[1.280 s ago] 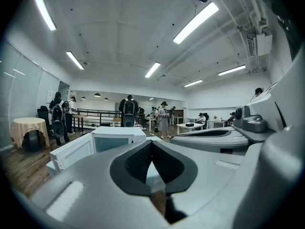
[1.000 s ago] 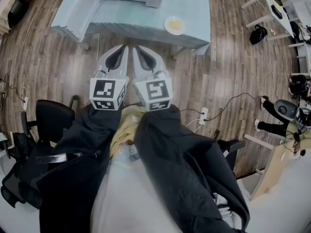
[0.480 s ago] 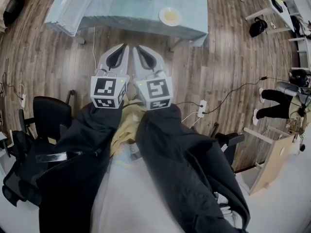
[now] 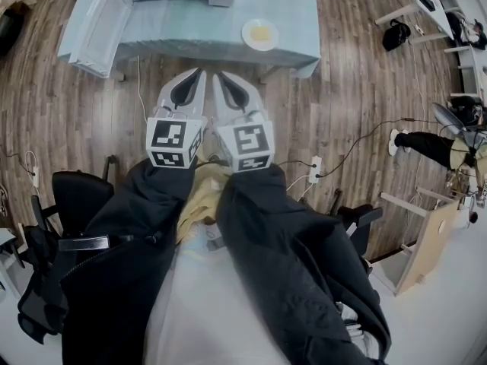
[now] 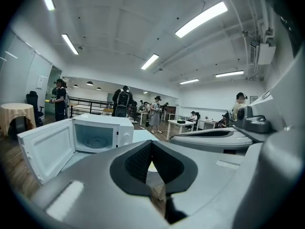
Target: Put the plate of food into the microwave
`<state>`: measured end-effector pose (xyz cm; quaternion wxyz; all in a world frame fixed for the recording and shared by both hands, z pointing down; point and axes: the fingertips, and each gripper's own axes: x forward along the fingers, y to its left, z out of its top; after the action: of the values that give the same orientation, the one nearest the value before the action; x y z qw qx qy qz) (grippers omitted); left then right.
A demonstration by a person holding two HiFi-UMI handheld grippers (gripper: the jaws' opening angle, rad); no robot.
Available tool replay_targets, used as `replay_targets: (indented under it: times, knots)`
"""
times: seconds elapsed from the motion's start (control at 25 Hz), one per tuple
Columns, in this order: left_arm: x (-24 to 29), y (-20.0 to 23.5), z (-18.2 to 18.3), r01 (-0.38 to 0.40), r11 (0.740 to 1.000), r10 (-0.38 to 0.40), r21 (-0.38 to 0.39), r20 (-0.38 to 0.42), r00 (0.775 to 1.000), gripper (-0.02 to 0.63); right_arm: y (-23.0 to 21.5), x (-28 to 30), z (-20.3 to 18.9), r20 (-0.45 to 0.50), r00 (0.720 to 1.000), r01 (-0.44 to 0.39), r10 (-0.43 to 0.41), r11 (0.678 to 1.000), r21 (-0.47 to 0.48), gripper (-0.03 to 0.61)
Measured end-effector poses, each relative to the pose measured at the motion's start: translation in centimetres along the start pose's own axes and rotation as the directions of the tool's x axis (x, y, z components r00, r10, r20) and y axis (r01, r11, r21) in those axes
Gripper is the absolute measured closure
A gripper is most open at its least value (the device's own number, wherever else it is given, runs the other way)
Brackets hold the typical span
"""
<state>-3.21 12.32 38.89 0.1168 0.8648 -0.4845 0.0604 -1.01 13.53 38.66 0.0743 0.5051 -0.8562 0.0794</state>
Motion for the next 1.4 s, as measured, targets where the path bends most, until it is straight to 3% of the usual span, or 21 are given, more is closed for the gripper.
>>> replay_targets:
  times: [0.28, 0.76, 1.16, 1.4]
  knots:
    - [4.6, 4.6, 1.8, 0.026, 1.000, -0.026, -0.007, -0.015, 1.000, 0.618, -2.4, 5.9, 1.7, -0.004, 0.999, 0.052, -0.052, 0.998, 0.016, 0.580]
    - [10.8, 10.8, 2.0, 0.096, 0.994, -0.099, -0.046, -0.078, 0.992, 0.618, -5.1, 14.0, 1.5, -0.067, 0.988, 0.140, -0.137, 0.989, 0.037, 0.580]
    - [13.1, 11.7, 0.0, 0.078, 0.994, -0.088, -0.081, -0.133, 0.987, 0.618, -6.5, 15.8, -0.8, -0.131, 0.984, 0.135, -0.123, 0.987, 0.087, 0.580]
    - [16.4, 12.9, -0.4, 0.034, 0.997, -0.046, -0.072, -0.169, 0.985, 0.618, -8.8, 18.8, -1.1, -0.138, 0.989, 0.066, -0.053, 0.994, 0.088, 0.580]
